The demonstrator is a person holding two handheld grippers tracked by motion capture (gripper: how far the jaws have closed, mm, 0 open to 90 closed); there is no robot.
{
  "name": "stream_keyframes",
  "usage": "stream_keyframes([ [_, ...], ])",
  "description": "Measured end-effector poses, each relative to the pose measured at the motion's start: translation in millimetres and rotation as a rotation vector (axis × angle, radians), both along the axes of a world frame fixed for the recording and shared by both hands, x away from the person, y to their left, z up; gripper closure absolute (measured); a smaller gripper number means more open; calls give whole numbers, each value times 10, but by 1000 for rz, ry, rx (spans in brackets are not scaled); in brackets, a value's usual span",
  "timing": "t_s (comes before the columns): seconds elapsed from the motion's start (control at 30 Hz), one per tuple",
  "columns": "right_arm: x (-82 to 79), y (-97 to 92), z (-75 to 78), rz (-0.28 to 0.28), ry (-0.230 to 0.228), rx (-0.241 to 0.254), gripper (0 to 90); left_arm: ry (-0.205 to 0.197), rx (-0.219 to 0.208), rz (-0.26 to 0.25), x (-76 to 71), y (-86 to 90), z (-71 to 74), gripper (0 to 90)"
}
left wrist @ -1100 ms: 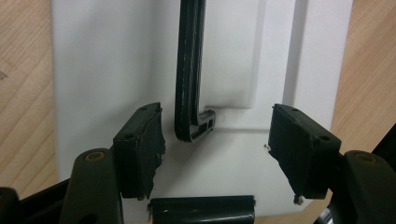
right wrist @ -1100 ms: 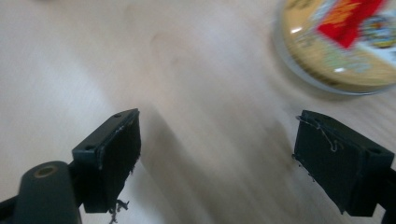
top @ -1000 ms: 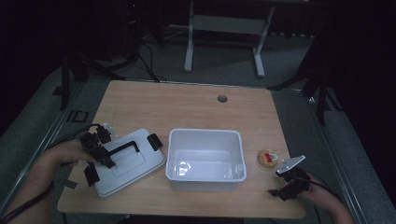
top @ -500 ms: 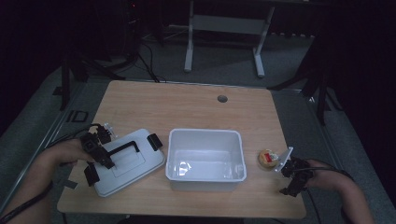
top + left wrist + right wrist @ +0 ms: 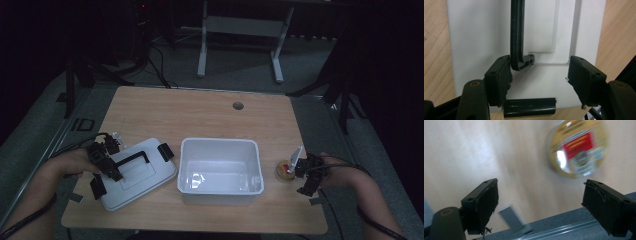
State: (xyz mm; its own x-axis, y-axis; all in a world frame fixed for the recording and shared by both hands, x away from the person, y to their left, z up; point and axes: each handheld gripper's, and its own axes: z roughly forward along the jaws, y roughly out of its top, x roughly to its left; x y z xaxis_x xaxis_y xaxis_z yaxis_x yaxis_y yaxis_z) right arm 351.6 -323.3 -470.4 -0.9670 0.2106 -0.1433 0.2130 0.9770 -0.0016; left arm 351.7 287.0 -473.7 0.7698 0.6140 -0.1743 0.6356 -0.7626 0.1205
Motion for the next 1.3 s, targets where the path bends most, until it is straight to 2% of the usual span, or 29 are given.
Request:
stream_keyframes([
  [0.1,80,32,19,16,-2,21,130,4,3,-4,7,-10,-6,350],
  [0.13,105,50,13,26,-15,20,130,3,8,-5,10,-13,-8,350],
  [0.23,187,92,-32,39,-13,18,129,-1,7,-9,17,-15,1,350],
  [0.37,302,131,-125,26,-7,3,122,-3,-6,-5,9,-6,26,350],
  [0.47,368,140,-190,13,-11,-8,119,0,1,-8,5,1,30,350],
  [0.57,423,146,-256,4,3,1,110,3,6,-6,1,10,20,350],
  [0.63,443,153,-293,2,32,12,110,5,12,-4,2,16,10,350],
  [0.73,466,160,-323,-2,30,15,110,10,17,-6,6,19,-5,350],
  [0.87,499,162,-412,16,33,-7,124,13,16,-10,15,4,-10,350],
  [1.03,528,151,-479,3,39,12,172,9,14,-16,13,-11,6,350],
  [1.13,528,141,-481,5,29,22,197,7,17,-15,7,-2,21,350],
  [1.2,517,140,-472,21,21,7,198,4,23,-16,2,0,27,350],
  [1.3,486,155,-405,23,26,6,199,1,14,-12,-4,-1,34,350],
])
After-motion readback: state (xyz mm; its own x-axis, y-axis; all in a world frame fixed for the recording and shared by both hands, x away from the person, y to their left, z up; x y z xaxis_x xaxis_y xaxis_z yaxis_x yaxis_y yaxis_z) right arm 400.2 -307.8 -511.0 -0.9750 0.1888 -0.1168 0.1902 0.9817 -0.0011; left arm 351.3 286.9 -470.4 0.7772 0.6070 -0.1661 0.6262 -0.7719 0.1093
